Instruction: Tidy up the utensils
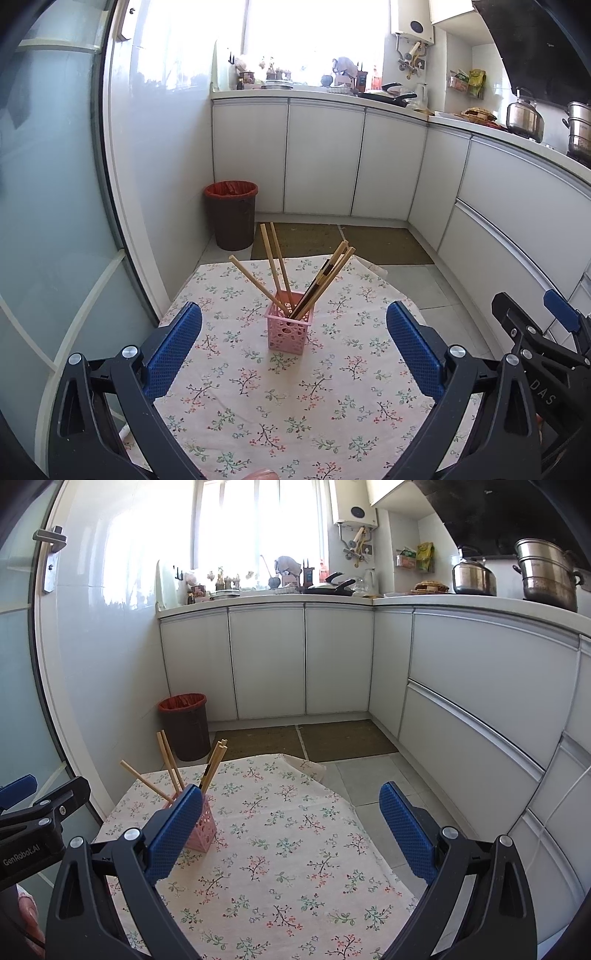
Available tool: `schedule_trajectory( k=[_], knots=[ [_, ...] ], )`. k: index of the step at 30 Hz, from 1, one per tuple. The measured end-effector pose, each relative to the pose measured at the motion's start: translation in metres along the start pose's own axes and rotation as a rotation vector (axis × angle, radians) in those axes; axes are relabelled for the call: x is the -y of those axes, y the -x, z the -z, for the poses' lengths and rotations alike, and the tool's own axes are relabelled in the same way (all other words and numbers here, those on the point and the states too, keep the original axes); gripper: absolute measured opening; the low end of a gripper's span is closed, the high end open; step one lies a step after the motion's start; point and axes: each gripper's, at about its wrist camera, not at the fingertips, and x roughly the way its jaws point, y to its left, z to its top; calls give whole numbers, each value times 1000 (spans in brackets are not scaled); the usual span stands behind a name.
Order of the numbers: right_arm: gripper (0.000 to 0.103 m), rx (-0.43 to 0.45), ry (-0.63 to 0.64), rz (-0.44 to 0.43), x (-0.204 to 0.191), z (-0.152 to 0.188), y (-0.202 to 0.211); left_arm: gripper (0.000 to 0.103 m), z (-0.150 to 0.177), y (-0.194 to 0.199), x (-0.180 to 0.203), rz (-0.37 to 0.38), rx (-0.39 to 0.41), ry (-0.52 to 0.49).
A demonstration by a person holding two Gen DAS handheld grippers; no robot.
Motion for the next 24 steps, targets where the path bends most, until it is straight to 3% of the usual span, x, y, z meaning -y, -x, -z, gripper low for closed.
schedule_trajectory(
  k=[21,24],
  knots=[
    [94,-16,-7,-2,-1,0,1,96,3,-4,13,-15,-22,-46],
    [94,-20,-7,-4,-1,0,0,96,7,-12,19,-24,-80,-84]
  ],
)
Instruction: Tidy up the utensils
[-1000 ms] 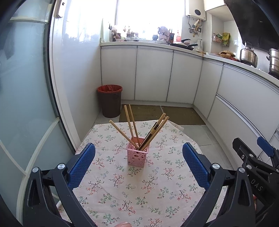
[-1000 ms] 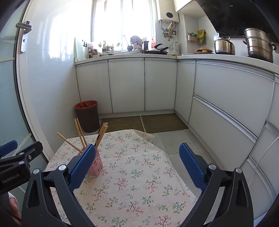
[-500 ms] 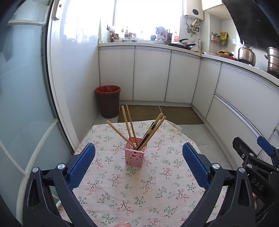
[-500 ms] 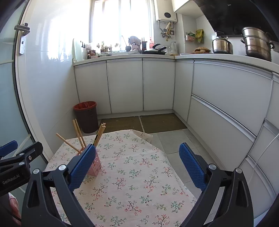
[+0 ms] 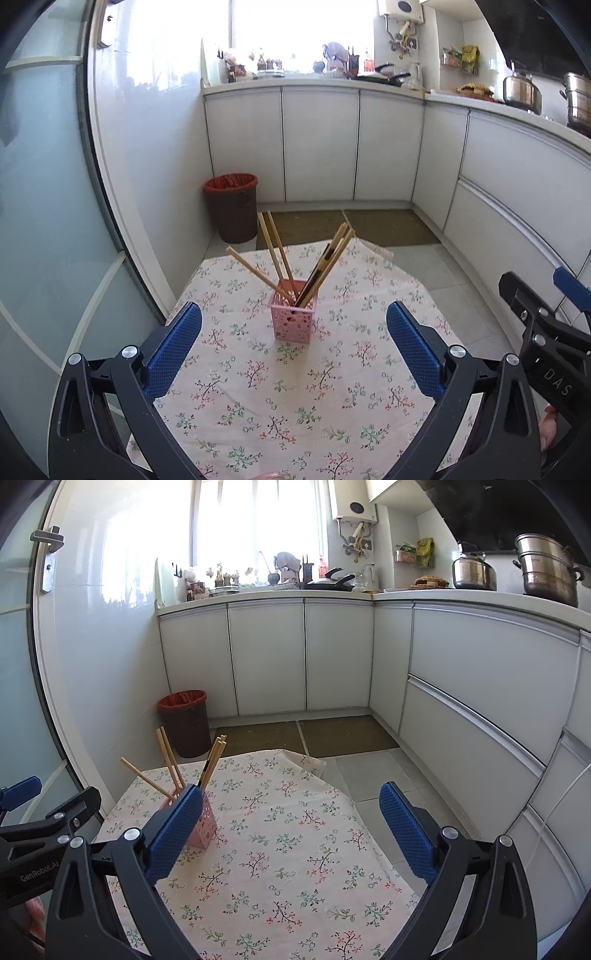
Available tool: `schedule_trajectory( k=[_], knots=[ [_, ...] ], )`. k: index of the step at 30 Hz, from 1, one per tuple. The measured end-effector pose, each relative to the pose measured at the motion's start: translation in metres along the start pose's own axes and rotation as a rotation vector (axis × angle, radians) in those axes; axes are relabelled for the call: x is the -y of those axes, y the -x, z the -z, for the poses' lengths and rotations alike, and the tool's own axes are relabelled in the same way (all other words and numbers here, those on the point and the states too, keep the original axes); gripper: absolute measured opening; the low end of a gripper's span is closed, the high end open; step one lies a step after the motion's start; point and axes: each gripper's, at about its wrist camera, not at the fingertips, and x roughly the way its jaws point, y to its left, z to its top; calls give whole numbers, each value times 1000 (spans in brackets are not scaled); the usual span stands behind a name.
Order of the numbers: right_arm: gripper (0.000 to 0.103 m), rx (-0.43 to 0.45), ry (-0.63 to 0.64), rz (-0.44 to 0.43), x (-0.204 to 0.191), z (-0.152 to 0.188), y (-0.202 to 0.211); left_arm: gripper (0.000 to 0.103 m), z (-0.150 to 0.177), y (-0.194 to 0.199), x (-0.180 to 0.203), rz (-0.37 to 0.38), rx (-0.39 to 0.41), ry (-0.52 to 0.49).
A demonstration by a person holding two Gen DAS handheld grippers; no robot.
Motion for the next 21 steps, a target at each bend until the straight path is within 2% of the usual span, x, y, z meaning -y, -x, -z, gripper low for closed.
schedule_trajectory(
  k=[2,4,11,21],
  knots=[
    [94,-5,-3,3,1,0,-1,96,4,-7,2,30,-47,-8],
    [94,-12,-10,-2,4,0,-2,96,6,-8,2,25,-44,-13],
    [94,-15,-4,2,4,1,-2,96,2,6,2,-46,55,-30],
    [94,-14,-8,14,6,0,1,92,0,26,0,-46,185,-20]
  ],
)
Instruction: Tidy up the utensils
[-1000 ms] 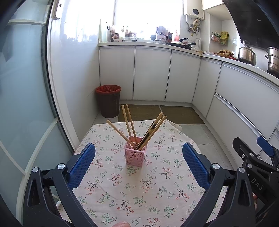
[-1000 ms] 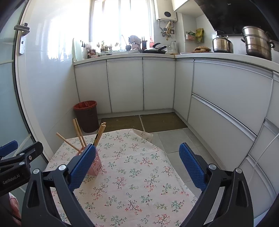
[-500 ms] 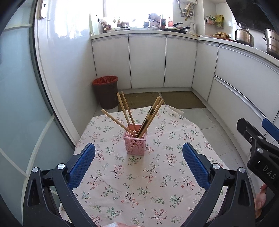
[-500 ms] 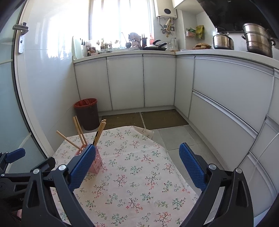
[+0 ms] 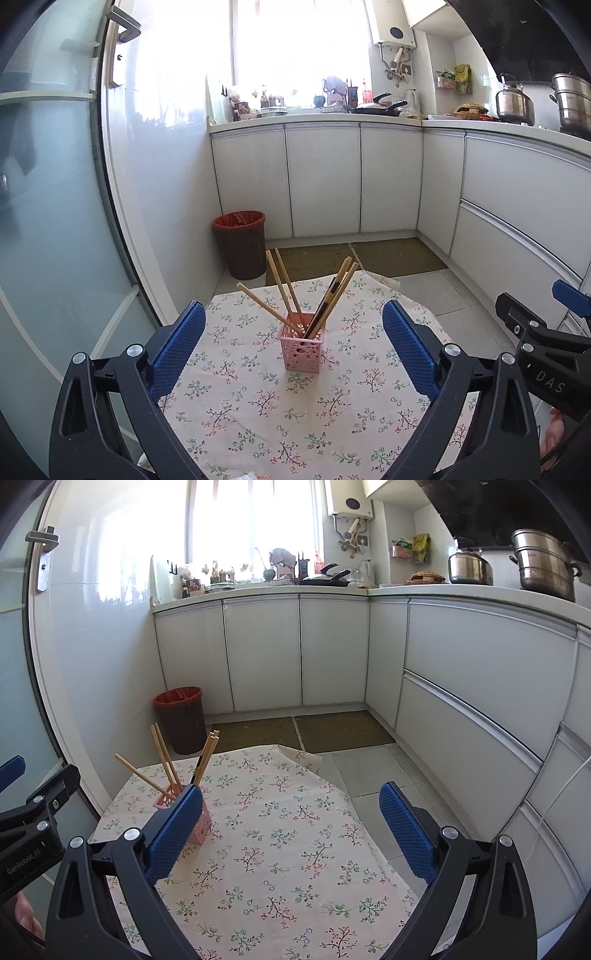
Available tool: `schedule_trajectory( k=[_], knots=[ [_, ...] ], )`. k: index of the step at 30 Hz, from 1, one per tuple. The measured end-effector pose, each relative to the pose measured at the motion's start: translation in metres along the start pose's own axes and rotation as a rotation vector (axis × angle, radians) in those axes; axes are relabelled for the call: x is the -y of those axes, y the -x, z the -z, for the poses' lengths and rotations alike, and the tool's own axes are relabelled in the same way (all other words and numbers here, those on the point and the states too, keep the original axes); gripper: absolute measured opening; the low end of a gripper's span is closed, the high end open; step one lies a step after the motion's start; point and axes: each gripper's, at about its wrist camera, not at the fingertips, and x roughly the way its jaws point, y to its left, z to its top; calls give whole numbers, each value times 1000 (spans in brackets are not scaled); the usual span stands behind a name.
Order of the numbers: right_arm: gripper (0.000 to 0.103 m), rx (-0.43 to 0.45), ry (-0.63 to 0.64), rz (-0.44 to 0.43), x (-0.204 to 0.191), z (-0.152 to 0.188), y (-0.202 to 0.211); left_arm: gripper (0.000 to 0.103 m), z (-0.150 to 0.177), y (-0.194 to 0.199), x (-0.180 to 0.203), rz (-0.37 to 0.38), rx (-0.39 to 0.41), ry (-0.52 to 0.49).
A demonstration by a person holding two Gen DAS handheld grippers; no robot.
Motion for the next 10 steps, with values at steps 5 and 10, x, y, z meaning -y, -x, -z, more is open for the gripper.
schedule_trajectory(
  k=[5,10],
  knots=[
    [94,2,4,3,-1,0,1,96,-3,2,-6,-14,4,44],
    [94,-6,6,1,-1,0,-2,96,-4,-2,-15,-32,-28,86]
  ],
)
